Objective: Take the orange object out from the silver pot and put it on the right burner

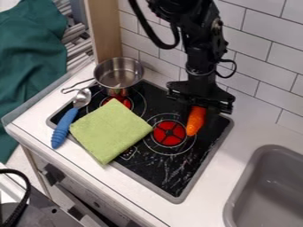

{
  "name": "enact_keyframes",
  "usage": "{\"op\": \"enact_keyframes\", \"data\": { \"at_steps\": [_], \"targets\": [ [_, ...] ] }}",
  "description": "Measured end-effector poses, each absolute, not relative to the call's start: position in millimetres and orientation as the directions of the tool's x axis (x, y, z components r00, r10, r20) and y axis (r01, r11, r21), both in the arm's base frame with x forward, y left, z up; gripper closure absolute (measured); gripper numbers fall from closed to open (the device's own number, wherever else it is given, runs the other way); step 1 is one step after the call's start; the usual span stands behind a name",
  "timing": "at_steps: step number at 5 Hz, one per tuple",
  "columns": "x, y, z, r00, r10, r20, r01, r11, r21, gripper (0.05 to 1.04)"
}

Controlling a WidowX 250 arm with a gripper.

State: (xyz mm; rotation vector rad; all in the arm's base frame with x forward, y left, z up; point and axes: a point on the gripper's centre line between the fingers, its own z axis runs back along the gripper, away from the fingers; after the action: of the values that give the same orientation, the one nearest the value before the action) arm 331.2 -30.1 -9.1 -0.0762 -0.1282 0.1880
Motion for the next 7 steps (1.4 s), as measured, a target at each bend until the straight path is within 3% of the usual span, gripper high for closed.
{"op": "enact_keyframes", "data": {
  "at_steps": [2, 3, 4, 5, 7],
  "targets": [
    [343.1, -31.7, -29.0, 0.986, 0.157, 0.048, -0.153, 0.985, -0.079, 0.559],
    [342.9, -35.1, -37.1, 0.988, 0.154, 0.020, -0.152, 0.984, -0.095, 0.487],
    [340.9, -33.5, -38.3, 0.989, 0.146, 0.004, -0.145, 0.984, -0.102, 0.176],
    [337.4, -34.1, -37.2, 0.989, 0.146, -0.001, -0.145, 0.982, -0.119, 0.063],
    [319.1, -30.8, 20.2, 0.977, 0.153, 0.150, -0.133, 0.982, -0.135, 0.073]
  ]
}}
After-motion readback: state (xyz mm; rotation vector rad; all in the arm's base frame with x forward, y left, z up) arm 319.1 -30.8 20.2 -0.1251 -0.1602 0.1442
